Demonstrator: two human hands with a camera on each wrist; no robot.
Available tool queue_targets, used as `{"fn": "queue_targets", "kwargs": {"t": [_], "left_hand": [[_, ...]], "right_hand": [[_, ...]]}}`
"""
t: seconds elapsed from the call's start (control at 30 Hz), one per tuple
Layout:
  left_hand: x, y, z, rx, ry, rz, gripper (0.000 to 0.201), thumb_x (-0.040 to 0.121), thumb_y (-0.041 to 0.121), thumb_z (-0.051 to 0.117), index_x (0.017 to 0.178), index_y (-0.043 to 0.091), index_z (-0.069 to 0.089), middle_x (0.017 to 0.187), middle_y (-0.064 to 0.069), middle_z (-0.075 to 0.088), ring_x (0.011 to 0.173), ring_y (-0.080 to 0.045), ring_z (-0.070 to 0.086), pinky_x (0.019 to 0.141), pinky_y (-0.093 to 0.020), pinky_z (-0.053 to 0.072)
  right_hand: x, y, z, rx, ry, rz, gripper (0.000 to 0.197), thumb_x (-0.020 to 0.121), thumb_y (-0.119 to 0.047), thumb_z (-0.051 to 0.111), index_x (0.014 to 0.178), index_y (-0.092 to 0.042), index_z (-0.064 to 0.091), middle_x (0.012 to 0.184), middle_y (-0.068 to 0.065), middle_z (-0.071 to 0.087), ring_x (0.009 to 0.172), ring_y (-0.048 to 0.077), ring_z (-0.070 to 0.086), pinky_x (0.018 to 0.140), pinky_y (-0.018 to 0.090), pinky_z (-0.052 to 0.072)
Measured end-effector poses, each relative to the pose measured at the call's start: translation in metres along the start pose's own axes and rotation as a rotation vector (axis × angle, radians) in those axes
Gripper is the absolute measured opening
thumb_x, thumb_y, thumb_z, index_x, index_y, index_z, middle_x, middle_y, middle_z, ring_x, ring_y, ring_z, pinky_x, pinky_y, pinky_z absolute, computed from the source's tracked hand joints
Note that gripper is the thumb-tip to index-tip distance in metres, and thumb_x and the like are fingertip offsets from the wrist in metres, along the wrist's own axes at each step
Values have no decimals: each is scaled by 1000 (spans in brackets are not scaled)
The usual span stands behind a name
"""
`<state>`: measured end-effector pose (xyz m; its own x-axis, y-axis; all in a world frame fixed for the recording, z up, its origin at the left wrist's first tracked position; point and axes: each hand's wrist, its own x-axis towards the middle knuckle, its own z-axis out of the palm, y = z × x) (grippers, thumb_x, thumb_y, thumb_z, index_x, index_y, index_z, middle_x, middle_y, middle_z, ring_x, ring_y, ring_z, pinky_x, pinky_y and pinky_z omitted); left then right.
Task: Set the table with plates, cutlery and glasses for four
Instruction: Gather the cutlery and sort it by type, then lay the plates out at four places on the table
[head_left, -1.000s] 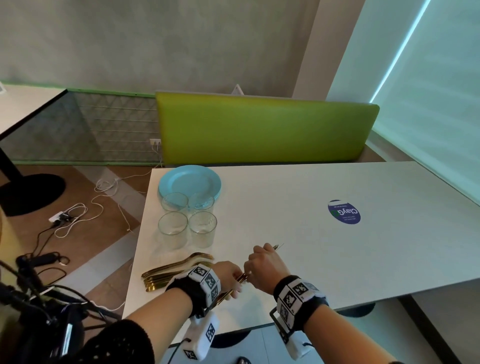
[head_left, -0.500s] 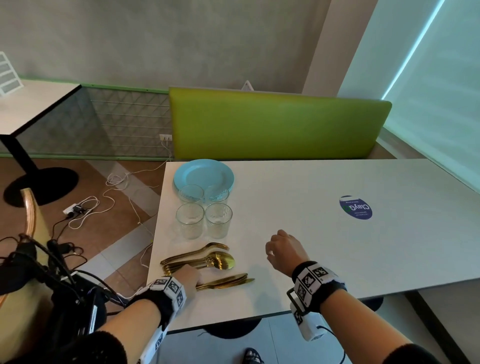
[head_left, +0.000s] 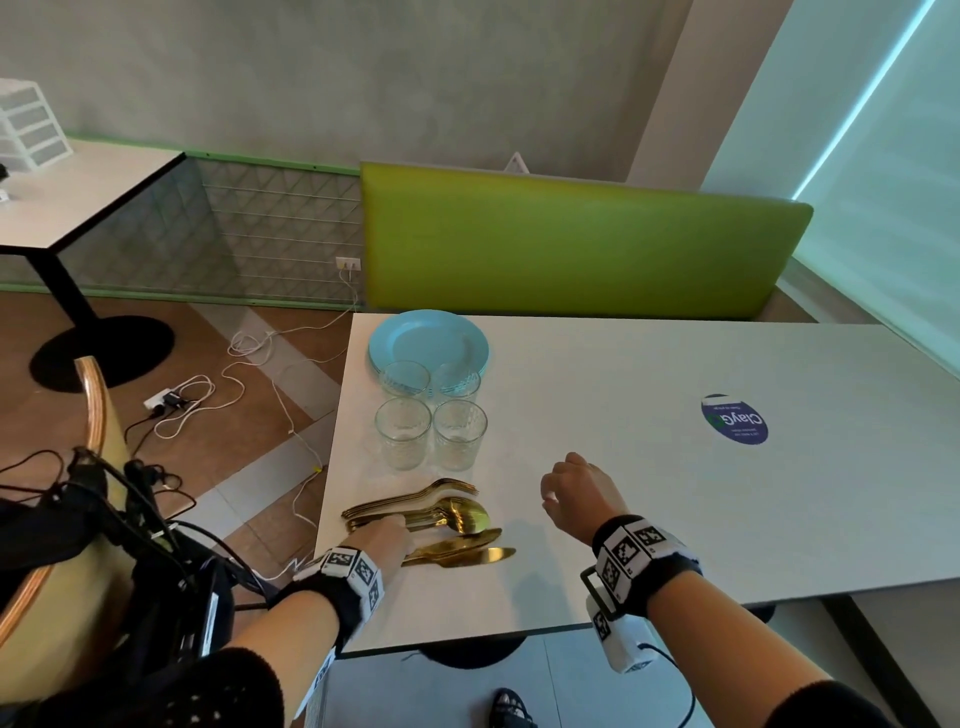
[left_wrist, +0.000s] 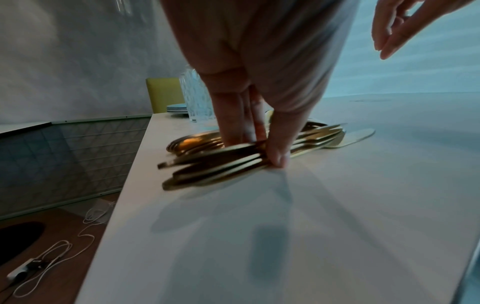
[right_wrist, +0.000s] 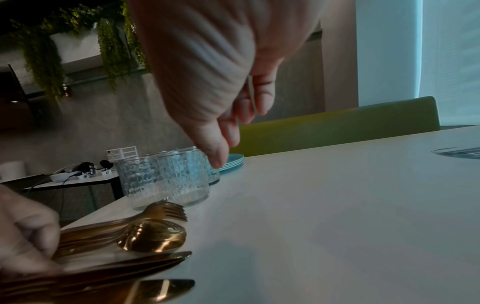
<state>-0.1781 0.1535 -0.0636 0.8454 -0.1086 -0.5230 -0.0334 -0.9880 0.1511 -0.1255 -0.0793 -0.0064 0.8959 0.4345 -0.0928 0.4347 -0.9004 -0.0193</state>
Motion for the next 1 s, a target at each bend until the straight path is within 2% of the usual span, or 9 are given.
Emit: {"fn": "queue_targets", "kwargs": {"t": [0.03, 0.1, 0.13, 0.2, 0.4, 0.6, 0.73, 0.87, 1.0], "left_hand": [[0, 0, -1, -11, -2, -12, 16, 97, 7, 37, 87, 11, 49, 72, 0, 45, 98, -27, 59, 53, -18, 32], [2, 1, -2, 44, -20, -15, 21, 96, 4, 36, 104, 5, 55, 98, -10, 62, 107, -29, 59, 75, -23, 46], [3, 1, -2, 98, -39, -14, 27, 96, 2, 36, 116, 1, 55, 115, -14, 62, 112, -31, 58, 87, -28, 46], [1, 0, -4, 214, -47, 20, 35, 95, -1, 36, 125, -2, 53, 126, -16, 58, 116, -33, 57, 96, -34, 45], [6, 0, -27, 264, 131, 172, 29, 95, 22, 44, 119, 13, 57, 122, -5, 59, 115, -26, 54, 93, -38, 46], [25, 7, -101, -99, 583, 230, 27, 92, 40, 47, 109, 24, 61, 103, 7, 63, 95, -9, 55, 79, -21, 39], [54, -3, -174, -396, 710, 138, 26, 84, 41, 52, 95, 23, 68, 90, 6, 69, 83, -12, 59, 77, -26, 49], [104, -36, -235, -565, 628, -41, 27, 86, 33, 57, 108, 19, 64, 106, -3, 69, 103, -23, 62, 90, -31, 49], [158, -73, -261, -676, 414, -205, 43, 86, 31, 60, 124, 13, 54, 111, -10, 65, 84, -25, 67, 72, -32, 57]], "right_hand": [[1, 0, -1, 24, 8, 10, 11, 80, -13, 65, 84, -8, 74, 86, 10, 70, 99, 27, 60, 76, 30, 49], [2, 0, -4, -27, 34, 22, 9, 74, -21, 72, 80, -14, 75, 82, 4, 70, 94, 20, 61, 73, 26, 51], [4, -1, -4, -32, 3, 22, 13, 80, -21, 66, 88, -15, 74, 90, 4, 69, 100, 19, 58, 78, 26, 49], [5, -1, -4, -12, -45, 18, 23, 90, -17, 51, 103, -10, 69, 106, 7, 66, 113, 21, 50, 89, 29, 44], [23, 7, -4, 6, -38, 27, 24, 92, -17, 49, 105, -12, 68, 108, 5, 65, 115, 21, 49, 87, 28, 44], [64, 17, -21, 48, -15, 75, 22, 91, -24, 53, 106, -18, 68, 110, 0, 64, 115, 15, 48, 85, 26, 44], [116, 28, -35, 171, -3, 180, 17, 87, -28, 60, 100, -22, 70, 109, 2, 65, 105, 17, 58, 88, 28, 47], [180, 44, -43, 298, -65, 276, 18, 85, -30, 64, 99, -21, 71, 110, 1, 70, 104, 18, 62, 93, 28, 50], [237, 58, -45, 333, -142, 306, 29, 87, -33, 63, 111, -17, 67, 121, -1, 65, 114, 16, 58, 97, 23, 41]]}}
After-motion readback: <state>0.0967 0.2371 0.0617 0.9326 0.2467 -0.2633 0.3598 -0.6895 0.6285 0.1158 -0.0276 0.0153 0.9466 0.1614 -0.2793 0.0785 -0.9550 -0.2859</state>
